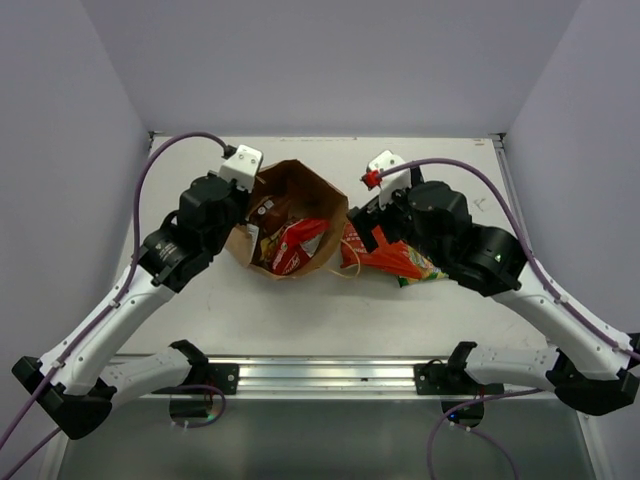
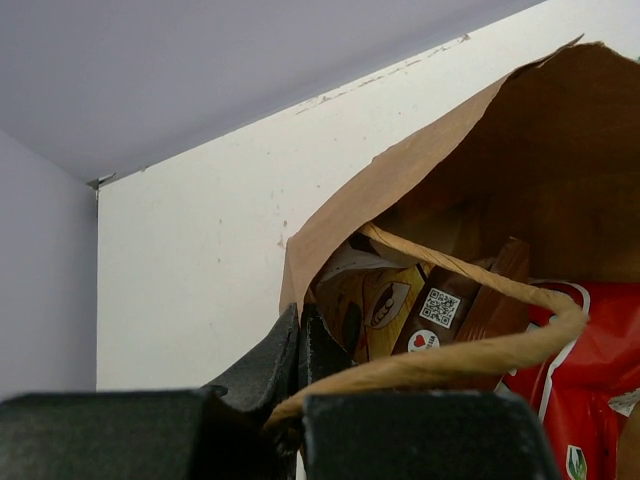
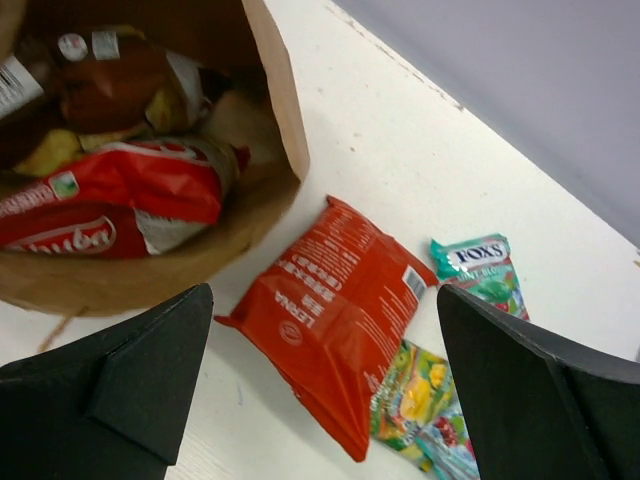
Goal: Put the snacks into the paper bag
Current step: Adjust the paper bag at the center of the board, then pick up the snack from the center of the board.
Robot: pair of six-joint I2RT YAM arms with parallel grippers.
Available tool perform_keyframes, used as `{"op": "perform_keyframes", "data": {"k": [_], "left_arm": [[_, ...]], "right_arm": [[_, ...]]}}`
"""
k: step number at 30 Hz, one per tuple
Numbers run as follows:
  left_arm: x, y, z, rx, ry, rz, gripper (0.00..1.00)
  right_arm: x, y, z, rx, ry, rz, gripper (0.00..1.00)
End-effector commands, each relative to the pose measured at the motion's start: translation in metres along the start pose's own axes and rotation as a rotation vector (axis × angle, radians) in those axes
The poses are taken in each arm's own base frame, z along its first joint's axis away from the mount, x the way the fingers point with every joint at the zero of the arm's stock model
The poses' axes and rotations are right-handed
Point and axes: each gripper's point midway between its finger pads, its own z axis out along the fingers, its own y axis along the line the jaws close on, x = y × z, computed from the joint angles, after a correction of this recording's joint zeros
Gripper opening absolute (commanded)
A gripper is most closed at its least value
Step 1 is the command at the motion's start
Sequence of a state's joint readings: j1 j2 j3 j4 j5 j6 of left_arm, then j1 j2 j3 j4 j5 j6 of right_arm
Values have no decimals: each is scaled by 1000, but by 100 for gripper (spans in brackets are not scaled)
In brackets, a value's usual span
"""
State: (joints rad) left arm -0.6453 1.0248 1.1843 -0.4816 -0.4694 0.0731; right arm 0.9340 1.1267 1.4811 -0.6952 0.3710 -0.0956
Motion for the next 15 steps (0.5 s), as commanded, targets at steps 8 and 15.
{"op": "perform_keyframes", "data": {"k": [8,15], "left_arm": [[-25,14,3,-24,-58,-7,0],[-25,19,5,-28,-56,-5,0]], "right_arm": [[134,4,4,-29,218,-266,98],[195,19,20,-72,299,-318,99]]}}
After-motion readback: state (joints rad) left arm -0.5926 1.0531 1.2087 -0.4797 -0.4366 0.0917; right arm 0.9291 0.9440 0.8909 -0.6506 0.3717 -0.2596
